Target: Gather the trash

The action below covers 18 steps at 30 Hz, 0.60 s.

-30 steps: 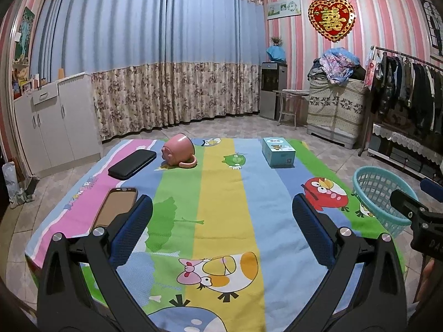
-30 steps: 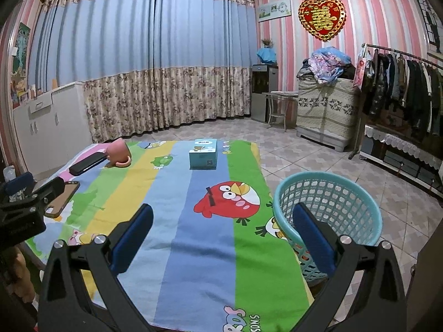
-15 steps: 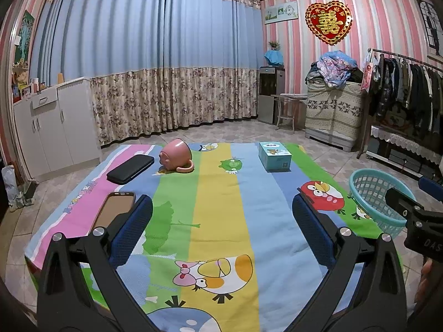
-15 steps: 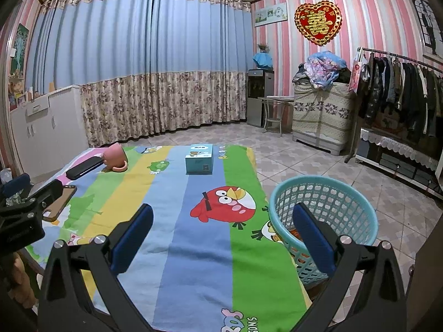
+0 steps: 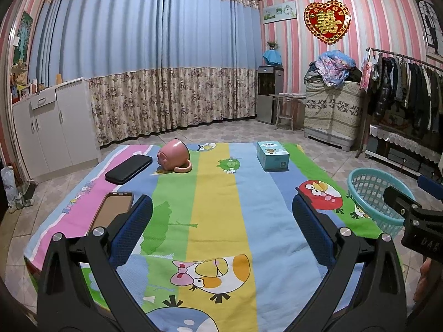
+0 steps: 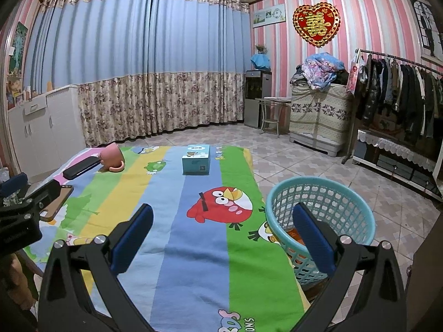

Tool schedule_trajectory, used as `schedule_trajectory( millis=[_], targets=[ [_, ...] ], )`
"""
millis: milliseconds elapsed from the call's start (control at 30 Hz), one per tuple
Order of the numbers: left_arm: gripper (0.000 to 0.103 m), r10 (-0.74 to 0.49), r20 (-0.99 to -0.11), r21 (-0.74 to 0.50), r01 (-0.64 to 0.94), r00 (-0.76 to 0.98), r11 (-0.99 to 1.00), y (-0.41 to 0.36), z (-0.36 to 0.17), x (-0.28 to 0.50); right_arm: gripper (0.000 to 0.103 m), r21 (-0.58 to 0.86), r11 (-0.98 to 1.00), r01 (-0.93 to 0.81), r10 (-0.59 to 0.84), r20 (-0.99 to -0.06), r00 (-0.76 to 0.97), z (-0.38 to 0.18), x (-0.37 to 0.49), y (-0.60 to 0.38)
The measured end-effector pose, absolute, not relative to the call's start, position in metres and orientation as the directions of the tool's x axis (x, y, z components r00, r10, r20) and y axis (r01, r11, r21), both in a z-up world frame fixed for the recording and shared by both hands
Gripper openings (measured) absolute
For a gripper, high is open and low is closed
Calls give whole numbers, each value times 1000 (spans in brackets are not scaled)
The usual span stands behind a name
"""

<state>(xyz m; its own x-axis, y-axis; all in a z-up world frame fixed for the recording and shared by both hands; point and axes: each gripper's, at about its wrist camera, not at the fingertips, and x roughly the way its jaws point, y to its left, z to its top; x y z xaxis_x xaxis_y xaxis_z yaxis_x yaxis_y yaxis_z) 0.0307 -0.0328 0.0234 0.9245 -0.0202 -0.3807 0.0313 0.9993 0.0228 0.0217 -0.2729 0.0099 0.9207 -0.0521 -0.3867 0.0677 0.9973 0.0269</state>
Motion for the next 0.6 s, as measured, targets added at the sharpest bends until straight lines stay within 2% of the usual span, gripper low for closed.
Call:
schedule_trajectory(
  millis=[600],
  targets=[
    [98,-21,-376,40,39,926,998,-36,25,33,98,25,997,75,-60,-391,919,8,23,-276]
  ],
)
